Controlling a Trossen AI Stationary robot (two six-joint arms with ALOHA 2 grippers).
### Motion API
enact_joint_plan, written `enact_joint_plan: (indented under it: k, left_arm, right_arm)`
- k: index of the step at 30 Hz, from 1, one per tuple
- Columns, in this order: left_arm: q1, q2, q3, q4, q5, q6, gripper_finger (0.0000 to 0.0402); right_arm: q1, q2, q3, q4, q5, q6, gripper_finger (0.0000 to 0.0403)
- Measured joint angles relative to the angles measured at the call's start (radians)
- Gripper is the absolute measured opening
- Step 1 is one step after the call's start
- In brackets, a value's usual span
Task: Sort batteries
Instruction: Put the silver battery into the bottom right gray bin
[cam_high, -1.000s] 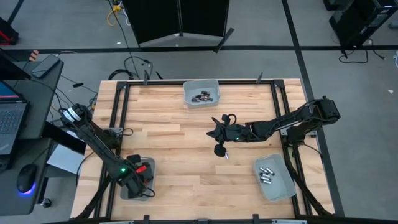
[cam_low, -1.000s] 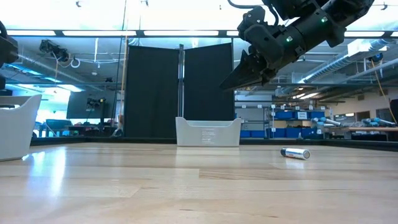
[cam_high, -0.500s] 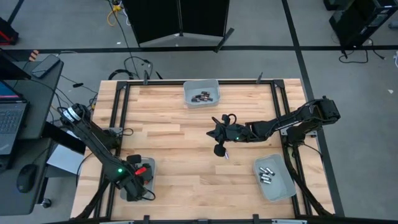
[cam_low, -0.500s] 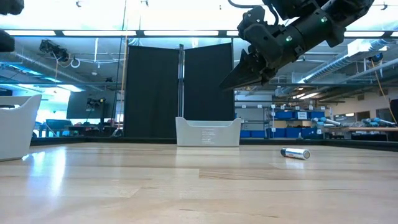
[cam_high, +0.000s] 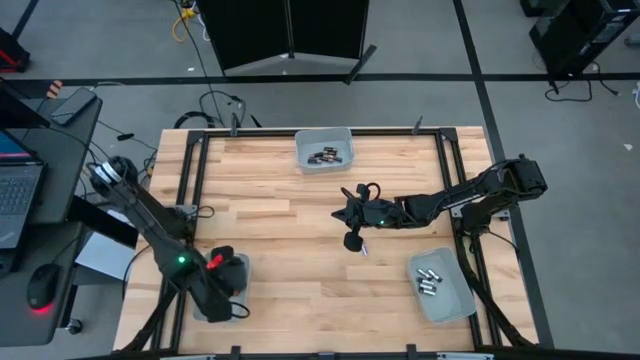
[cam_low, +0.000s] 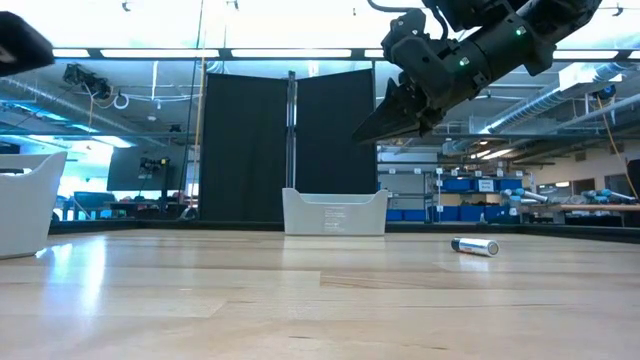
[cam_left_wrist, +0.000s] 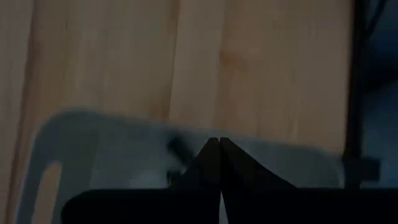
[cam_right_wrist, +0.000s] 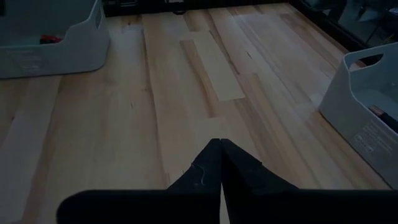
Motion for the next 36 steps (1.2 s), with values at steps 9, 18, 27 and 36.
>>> enact_joint_plan:
  k: [9,18,27,36]
  left_arm:
    - [0.108,-0.034,-0.196,0.498,-0.057,0.209,0.0001]
    - [0.281,-0.034,-0.374,0.972,-0.044,0.384,0.0001]
    - [0.400,-0.033,-0.393,1.084,-0.106,0.530,0.0006]
    - [0.443,-0.033,-0.393,1.129,-0.092,0.594,0.0008]
  right_arm:
    - [0.036,-0.067,0.000,-0.029,0.000,0.052,0.0012]
    - [0.095,-0.100,0.001,-0.219,0.000,0.387,0.0035]
    - [0.152,-0.099,0.079,-0.436,0.086,0.539,0.0038]
    - [0.177,-0.099,0.126,-0.687,0.134,0.727,0.0041]
